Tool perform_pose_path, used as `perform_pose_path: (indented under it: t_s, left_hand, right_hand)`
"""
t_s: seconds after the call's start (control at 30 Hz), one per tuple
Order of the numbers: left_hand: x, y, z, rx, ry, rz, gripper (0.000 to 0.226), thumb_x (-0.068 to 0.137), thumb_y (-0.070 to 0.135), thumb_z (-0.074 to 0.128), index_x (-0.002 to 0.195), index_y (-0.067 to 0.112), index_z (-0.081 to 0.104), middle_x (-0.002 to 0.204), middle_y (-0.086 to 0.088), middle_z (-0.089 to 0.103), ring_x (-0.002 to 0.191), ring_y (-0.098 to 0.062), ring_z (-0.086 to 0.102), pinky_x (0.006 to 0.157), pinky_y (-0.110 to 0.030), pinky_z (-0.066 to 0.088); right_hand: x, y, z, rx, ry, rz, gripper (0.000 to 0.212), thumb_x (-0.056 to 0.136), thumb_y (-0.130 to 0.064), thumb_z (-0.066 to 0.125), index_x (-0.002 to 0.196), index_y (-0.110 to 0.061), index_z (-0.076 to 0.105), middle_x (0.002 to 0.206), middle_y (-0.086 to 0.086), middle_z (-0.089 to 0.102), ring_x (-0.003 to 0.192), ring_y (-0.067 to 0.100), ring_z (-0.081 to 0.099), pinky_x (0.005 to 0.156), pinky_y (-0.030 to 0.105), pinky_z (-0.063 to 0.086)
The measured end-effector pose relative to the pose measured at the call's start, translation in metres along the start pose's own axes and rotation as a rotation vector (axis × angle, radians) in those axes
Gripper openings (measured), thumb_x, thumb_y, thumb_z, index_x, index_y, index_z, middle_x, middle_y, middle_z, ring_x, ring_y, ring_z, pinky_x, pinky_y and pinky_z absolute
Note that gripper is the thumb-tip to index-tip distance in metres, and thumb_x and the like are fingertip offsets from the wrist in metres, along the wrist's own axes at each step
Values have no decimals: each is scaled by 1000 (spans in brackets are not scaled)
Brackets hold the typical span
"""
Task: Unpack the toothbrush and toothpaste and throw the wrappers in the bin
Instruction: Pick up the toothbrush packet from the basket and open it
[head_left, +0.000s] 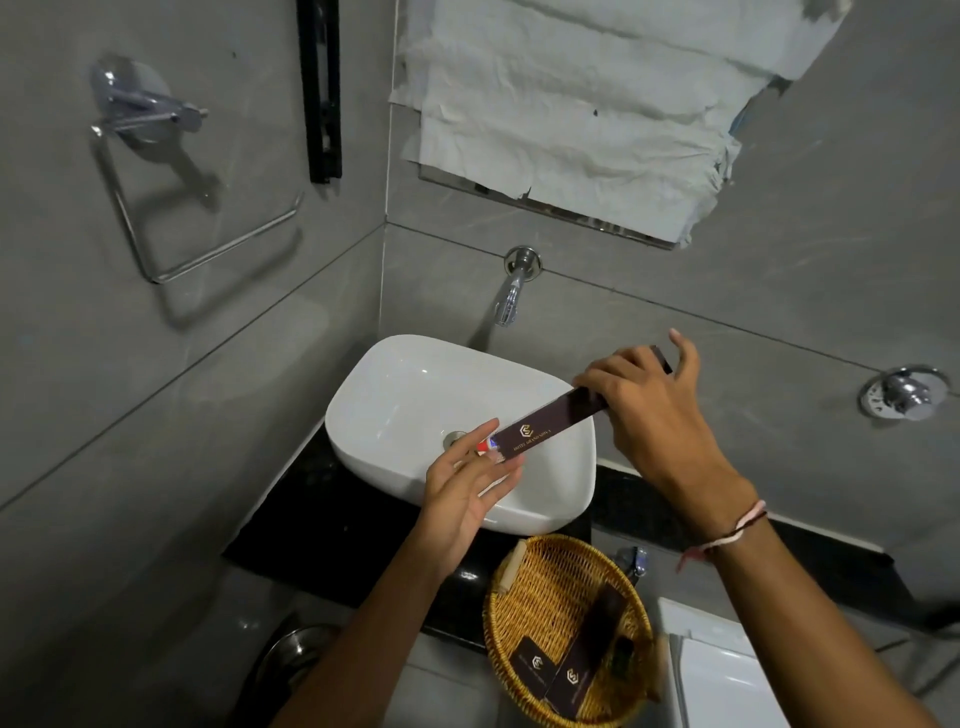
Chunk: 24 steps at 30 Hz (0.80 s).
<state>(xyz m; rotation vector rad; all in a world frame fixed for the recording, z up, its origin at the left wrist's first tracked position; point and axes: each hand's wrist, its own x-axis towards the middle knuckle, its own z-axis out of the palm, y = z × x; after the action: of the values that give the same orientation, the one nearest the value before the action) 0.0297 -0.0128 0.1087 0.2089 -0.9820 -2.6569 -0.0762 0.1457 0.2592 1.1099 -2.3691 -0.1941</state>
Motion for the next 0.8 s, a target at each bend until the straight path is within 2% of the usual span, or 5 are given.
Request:
perform_pose_path:
  t_s: [0.27,0.37,0.47,0.67,0.8]
  left_hand:
    - [-5,-8,4,-301,84,-145,23,94,26,62,109,11,72,132,-25,61,113,-31,67,87,-38,62]
    - [-9,-7,-1,-309,132,-133,35,89,19,68,120,4,67,126,-24,63,106,-28,69,89,-37,62]
    - [-15,-2,-15,-230,193,-88,38,91,7,64,127,-4,59,128,-20,64,107,-23,69,91,-34,61]
    - [-40,25,-74,-30,368,26,12,90,1,65,97,2,75,107,-20,73,97,-28,75,73,-27,63]
    - [-72,61,-117,332,576,161,32,78,-2,79,103,12,65,107,-28,63,92,-36,73,64,-31,64]
  right_hand:
    - [4,-18,-26,-24,52,-68,45,73,-3,69,113,-23,73,115,0,72,120,28,59,115,69,14]
    - [7,-24,-29,-37,65,-70,45,72,-2,76,112,-24,73,114,-1,72,120,27,58,115,69,15]
    - [8,-24,-26,-32,82,-44,45,71,-1,75,110,-25,73,112,-2,72,118,26,58,115,69,15]
    - [-8,-23,-3,-3,7,180,47,71,5,74,108,-23,72,105,1,74,111,30,62,114,66,20]
    - [-28,-49,24,248,-132,348,34,80,-7,73,110,-21,67,100,9,76,93,37,69,89,50,54]
